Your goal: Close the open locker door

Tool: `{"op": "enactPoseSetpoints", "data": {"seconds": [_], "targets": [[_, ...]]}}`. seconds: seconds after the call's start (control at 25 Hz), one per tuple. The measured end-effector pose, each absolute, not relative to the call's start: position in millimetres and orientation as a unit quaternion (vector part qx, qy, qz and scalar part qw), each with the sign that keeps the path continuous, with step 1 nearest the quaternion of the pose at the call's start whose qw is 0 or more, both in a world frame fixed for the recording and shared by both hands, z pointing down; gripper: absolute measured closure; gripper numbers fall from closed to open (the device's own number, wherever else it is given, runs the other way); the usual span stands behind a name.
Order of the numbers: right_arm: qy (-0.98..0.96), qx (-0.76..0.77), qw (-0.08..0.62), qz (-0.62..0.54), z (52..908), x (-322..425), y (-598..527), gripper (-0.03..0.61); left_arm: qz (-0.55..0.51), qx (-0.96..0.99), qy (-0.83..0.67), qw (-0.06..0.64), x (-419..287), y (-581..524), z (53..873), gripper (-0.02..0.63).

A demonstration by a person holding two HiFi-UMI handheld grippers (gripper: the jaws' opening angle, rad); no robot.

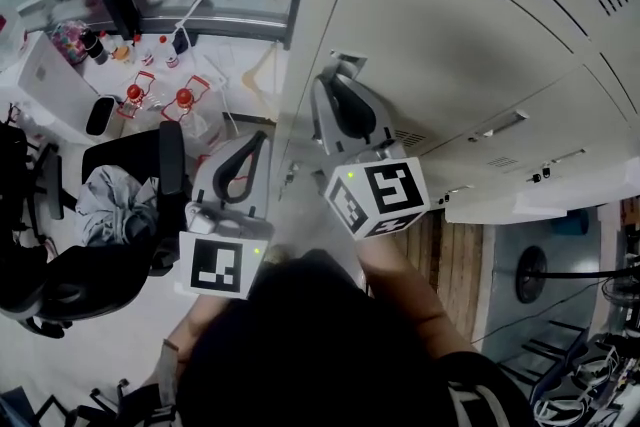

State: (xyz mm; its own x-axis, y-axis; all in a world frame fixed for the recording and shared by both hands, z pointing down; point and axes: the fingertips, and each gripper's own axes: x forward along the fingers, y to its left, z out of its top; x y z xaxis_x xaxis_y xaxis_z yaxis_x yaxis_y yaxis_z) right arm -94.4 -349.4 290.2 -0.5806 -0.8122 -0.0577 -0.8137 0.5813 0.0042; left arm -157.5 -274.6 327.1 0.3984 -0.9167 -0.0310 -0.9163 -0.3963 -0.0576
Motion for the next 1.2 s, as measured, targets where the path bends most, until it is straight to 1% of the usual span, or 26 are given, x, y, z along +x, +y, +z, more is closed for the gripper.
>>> {"op": "enactPoseSetpoints", "data": {"seconds": [0.16,0.28,0.44,0.48,0.56,0.6,0.8,1.0,1.2], "targets": [[0.884,-0.467,0.014,0.024,288.9,-92.8,-343.2,0.529,-0.007,-0.833,0.552,0.035,-157.1,-262.4,327.7,0.612],[0.877,-0.479,0.016,0.035,285.4,-84.5,-336.2,0.488,-0.007,-0.832,0.554,0.038,-155.0,-255.2,327.7,0.612],[0.873,-0.485,0.019,0.043,282.7,-69.6,-318.9,0.486,-0.004,-0.832,0.553,0.045,-146.0,-245.0,323.8,0.612],[0.871,-0.489,0.024,0.043,282.1,-64.4,-312.8,0.488,-0.004,-0.832,0.552,0.047,-142.9,-242.4,322.0,0.612],[0.865,-0.498,0.035,0.045,281.1,-51.9,-299.1,0.548,-0.004,-0.833,0.551,0.05,-136.1,-237.1,318.3,0.612],[0.862,-0.504,0.039,0.047,280.9,-44.5,-292.1,0.558,-0.004,-0.833,0.551,0.051,-132.5,-234.4,316.5,0.612],[0.838,-0.54,0.047,0.057,280.0,7.1,-259.1,0.563,0.003,-0.828,0.558,0.049,-115.4,-222.0,307.7,0.612],[0.812,-0.58,0.031,0.062,280.9,74.6,-219.8,0.563,0.0,-0.833,0.551,0.051,-79.3,-200.5,301.0,0.612],[0.807,-0.587,0.019,0.06,295.3,109.4,-175.5,0.563,-0.013,-0.836,0.545,0.055,-44.2,-168.6,304.0,0.612]]}}
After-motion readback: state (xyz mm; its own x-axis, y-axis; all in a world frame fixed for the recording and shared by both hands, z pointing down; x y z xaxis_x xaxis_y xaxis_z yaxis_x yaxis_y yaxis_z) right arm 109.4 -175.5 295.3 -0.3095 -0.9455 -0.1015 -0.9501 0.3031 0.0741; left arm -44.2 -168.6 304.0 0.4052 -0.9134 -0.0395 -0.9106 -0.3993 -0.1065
